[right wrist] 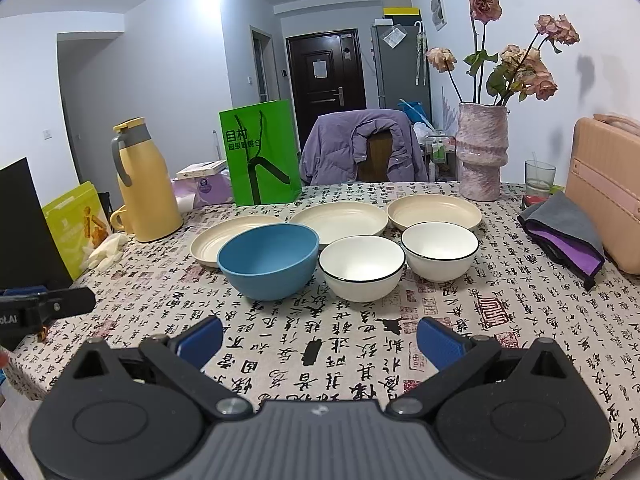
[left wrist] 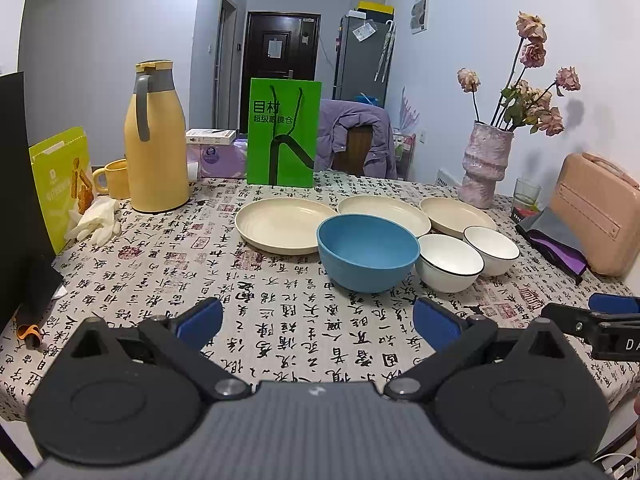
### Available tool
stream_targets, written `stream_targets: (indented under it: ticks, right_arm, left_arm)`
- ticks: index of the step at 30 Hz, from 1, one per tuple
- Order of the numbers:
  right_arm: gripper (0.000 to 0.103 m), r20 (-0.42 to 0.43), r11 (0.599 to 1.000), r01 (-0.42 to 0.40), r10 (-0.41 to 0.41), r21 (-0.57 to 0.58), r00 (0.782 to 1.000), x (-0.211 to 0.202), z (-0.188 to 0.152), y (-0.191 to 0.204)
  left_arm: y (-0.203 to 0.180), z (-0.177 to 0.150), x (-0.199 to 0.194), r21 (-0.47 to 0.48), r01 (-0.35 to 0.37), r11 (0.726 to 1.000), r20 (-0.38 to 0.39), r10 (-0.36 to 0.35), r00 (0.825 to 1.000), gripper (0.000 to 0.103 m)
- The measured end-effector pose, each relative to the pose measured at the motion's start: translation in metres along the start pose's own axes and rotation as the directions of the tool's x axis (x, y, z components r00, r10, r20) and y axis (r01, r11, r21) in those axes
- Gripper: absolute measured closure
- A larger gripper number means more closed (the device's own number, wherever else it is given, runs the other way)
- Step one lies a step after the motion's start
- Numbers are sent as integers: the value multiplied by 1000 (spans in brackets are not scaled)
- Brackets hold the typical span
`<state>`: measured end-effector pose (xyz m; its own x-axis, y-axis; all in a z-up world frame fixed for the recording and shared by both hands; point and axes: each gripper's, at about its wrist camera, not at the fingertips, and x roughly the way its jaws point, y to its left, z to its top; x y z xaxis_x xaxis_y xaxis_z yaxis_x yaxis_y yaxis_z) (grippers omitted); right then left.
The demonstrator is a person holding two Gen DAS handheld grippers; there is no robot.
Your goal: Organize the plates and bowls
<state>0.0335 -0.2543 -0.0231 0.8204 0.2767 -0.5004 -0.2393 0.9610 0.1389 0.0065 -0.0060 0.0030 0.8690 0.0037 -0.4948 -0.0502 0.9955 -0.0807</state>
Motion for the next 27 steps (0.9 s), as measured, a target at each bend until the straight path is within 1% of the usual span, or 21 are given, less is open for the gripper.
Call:
stream_targets:
  ticks: [16,24,27]
  right_arm:
    - [0,-10,1000,-25,25,-7,1000,19,3,6]
    - [0,-16,999,-38,38,9,999,41,12,10]
    - [0,-15,998,-61,61,22,998,51,16,10]
  left_arm:
    - [5,2,12,-8,-4,1000,20,4,1000,0]
    - [13,8,28,-21,-11,1000,11,12,1000,0]
    - [19,10,36,-32,-16,999,6,16,1000,0]
